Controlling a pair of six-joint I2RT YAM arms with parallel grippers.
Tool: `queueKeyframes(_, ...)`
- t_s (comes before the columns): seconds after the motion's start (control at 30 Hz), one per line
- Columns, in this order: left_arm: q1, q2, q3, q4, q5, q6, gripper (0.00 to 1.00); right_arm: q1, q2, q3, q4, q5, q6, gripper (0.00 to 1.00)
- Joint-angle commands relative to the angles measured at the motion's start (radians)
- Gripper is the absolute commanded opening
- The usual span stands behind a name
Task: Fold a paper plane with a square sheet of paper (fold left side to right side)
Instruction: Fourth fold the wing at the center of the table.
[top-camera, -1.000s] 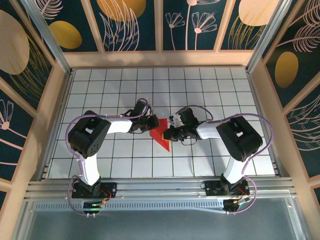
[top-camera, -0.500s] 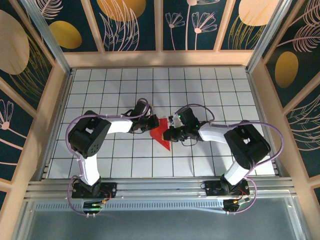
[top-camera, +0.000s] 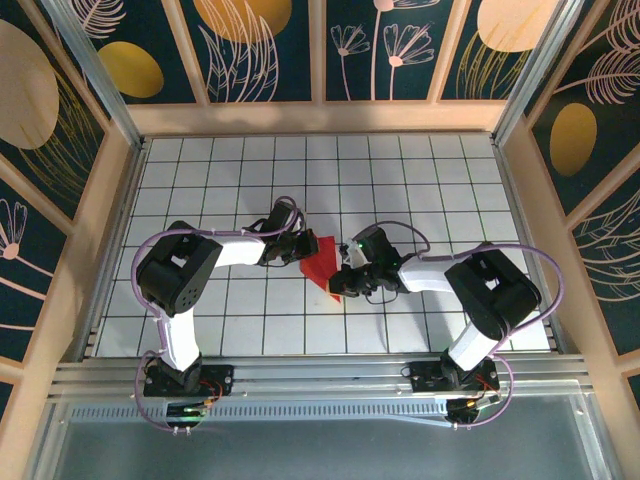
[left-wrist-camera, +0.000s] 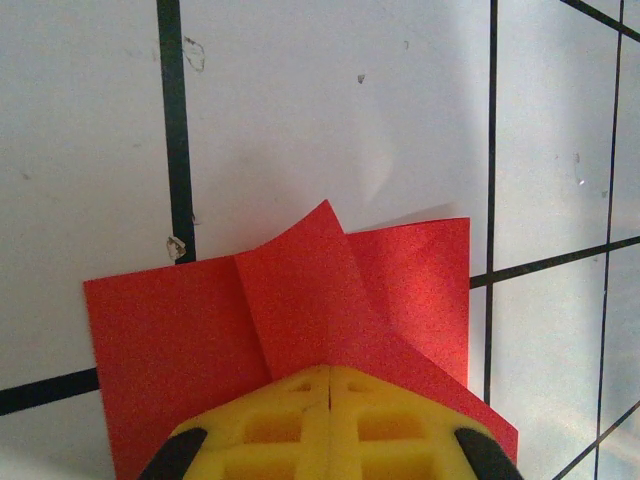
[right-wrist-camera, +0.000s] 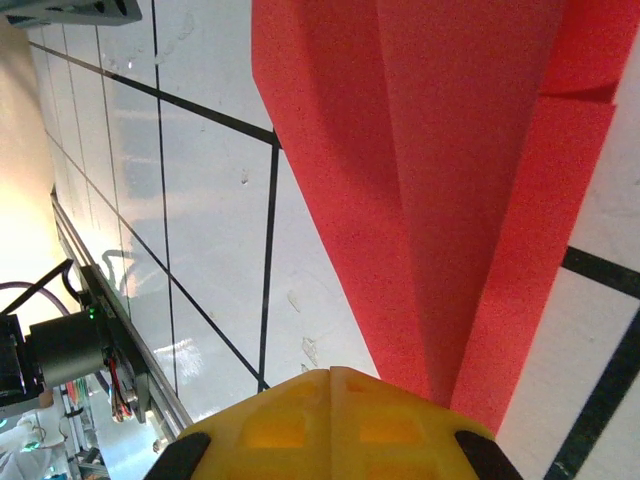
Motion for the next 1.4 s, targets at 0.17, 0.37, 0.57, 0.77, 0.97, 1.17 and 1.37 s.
queueKeyframes(0.17, -0.003, 0.056, -0.013, -0.121, -0.054, 0.014, 0.02, -0.001, 0.02, -0.038, 0.037, -0.01, 0.016, 0.0)
queueKeyframes(0.37, -0.003, 0.056, -0.014, -0.121, -0.055, 0.014, 0.03, -0.001, 0.023, -0.043, 0.019, 0.007, 0.008, 0.0)
queueKeyframes(0.57, -0.003, 0.056, -0.012, -0.122, -0.056, 0.013, 0.02, -0.001, 0.022, -0.052, 0.023, 0.007, 0.011, 0.0)
queueKeyframes(0.77, -0.003, 0.057, -0.015, -0.123, -0.057, 0.013, 0.02, -0.001, 0.025, -0.06, 0.031, 0.004, 0.014, 0.0)
queueKeyframes(0.97, -0.003, 0.058, -0.015, -0.124, -0.059, 0.013, 0.02, -0.001, 0.031, -0.07, 0.043, -0.003, 0.022, 0.0)
queueKeyframes(1.17, -0.004, 0.057, -0.015, -0.124, -0.059, 0.011, 0.02, -0.005, 0.003, -0.064, 0.074, -0.027, 0.038, 0.0)
queueKeyframes(1.37, -0.004, 0.057, -0.016, -0.122, -0.059, 0.012, 0.02, -0.044, -0.029, -0.031, 0.069, -0.044, 0.025, 0.0)
